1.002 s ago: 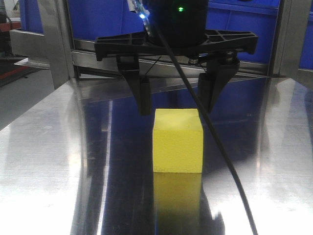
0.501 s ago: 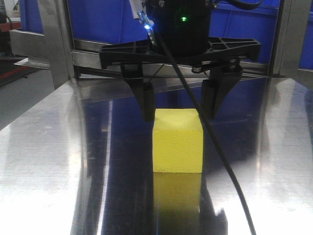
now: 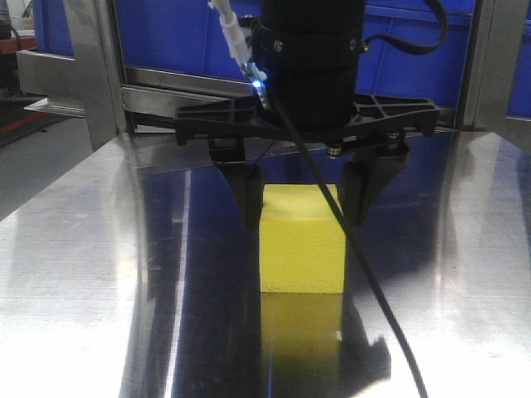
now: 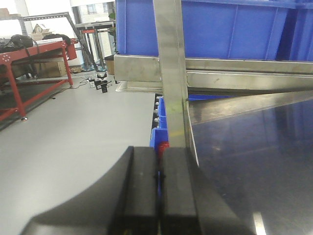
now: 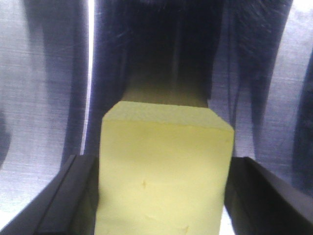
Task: Place yellow foam block on left shelf second layer
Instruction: 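Close the right gripper on the sides of the yellow cube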
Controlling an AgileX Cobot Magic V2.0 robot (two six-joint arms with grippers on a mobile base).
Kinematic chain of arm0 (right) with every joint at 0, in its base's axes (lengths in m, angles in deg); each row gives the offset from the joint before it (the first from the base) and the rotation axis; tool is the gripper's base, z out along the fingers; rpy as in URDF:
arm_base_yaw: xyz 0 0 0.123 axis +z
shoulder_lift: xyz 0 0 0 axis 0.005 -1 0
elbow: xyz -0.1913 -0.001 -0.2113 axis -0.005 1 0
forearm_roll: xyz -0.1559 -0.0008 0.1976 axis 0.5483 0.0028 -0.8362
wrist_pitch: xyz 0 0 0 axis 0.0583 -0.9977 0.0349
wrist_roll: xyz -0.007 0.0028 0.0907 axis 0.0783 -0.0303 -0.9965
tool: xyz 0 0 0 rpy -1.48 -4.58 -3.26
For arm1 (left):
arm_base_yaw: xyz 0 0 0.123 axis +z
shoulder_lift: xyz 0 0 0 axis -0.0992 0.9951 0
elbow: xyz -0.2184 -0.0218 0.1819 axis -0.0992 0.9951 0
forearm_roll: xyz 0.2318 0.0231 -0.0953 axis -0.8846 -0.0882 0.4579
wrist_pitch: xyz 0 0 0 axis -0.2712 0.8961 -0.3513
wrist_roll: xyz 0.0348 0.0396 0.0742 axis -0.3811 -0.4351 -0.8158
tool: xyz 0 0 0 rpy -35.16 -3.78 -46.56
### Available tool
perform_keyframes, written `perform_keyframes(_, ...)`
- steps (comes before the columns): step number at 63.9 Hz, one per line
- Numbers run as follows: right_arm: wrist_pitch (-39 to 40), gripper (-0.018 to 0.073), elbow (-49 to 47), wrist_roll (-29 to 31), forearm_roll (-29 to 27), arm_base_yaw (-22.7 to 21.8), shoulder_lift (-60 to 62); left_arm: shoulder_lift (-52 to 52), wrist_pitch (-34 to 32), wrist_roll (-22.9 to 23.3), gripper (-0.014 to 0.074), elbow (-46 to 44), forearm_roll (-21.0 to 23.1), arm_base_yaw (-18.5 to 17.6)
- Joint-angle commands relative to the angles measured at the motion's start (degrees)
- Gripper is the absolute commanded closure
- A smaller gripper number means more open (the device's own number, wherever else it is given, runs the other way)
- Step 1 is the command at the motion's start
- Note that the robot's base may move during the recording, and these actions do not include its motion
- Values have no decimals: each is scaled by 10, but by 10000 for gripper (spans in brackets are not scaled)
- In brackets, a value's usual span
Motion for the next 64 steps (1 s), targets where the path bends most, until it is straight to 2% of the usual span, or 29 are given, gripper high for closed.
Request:
perform_keyframes(1, 7, -40, -6, -2, 13, -4, 20, -11, -47, 3, 460, 13, 3, -4)
perform_keyframes(45, 18, -32, -6, -2, 13, -7, 13, -11, -47, 3, 460, 13, 3, -4)
perform_keyframes(57, 20, 74, -6, -2, 13, -7, 13, -11, -47, 3, 460, 13, 3, -4)
perform_keyframes(64, 19, 93, -6, -2, 13, -7, 13, -11, -47, 3, 460, 13, 3, -4)
